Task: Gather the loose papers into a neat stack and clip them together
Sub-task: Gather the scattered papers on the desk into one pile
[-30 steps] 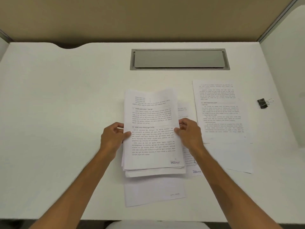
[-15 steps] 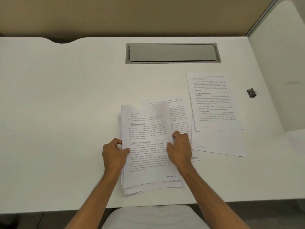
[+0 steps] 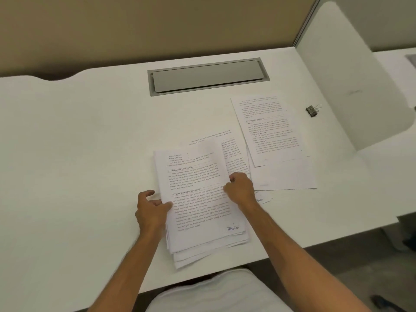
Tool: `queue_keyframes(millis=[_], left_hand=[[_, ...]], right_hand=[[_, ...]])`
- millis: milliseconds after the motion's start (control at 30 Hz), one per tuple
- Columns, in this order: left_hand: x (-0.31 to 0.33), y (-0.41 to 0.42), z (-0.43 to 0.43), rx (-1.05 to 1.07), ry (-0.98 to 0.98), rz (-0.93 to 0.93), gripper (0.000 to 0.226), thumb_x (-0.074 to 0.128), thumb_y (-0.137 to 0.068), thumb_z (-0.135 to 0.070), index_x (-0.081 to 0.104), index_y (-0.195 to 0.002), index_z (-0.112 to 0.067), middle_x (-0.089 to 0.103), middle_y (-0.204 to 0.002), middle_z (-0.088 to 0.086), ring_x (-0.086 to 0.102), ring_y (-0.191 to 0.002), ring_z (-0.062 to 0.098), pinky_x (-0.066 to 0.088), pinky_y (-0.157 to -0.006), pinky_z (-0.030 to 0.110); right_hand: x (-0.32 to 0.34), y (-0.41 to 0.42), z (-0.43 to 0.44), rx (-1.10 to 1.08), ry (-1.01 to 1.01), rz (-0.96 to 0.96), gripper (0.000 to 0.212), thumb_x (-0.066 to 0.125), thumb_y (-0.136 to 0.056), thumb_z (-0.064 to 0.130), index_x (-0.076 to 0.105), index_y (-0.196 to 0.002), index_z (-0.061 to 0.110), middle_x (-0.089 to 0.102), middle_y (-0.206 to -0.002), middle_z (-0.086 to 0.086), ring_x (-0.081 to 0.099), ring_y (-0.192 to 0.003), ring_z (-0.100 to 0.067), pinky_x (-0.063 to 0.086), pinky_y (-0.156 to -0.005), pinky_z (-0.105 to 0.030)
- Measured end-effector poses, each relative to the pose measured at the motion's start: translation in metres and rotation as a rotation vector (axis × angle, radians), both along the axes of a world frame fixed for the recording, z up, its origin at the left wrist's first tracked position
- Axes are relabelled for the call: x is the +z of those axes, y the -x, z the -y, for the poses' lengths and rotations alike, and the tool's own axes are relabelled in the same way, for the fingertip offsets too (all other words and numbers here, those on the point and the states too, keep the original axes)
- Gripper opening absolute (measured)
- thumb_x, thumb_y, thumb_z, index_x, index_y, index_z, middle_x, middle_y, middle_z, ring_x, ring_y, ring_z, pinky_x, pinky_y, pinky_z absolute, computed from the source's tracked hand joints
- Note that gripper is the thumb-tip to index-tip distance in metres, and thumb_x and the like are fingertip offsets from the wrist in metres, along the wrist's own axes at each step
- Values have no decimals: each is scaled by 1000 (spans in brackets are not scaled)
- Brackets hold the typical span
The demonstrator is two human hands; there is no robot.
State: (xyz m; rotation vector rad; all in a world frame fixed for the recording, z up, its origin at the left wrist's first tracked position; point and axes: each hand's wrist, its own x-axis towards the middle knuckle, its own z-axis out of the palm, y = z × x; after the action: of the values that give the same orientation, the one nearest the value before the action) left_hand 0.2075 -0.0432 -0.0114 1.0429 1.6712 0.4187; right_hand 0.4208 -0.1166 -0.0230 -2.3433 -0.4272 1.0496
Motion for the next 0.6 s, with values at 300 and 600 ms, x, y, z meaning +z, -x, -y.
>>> queue_keyframes(millis=[300,600], left_hand=[[13,-9,-12,-8,14,132,31,78,-77,7,69,-96,-16,78,-93,7,74,-89,29,60,-87,49],[38,-99,-23,-116,-15,253,32,79,-79,5,68,-100,-16,78,-94,6,75,-89,27,61,-80,43]], right_hand=[[13,-24,6,16,-130,-18,11,62,-89,9,61,-95,18,74,-94,-5,72,-84,-25,63,-78,-44],[43,-122,16,-146,-314,-79,18,72,-84,0,67,-88,17,78,-97,-4,75,-87,-23,62,-84,-41]])
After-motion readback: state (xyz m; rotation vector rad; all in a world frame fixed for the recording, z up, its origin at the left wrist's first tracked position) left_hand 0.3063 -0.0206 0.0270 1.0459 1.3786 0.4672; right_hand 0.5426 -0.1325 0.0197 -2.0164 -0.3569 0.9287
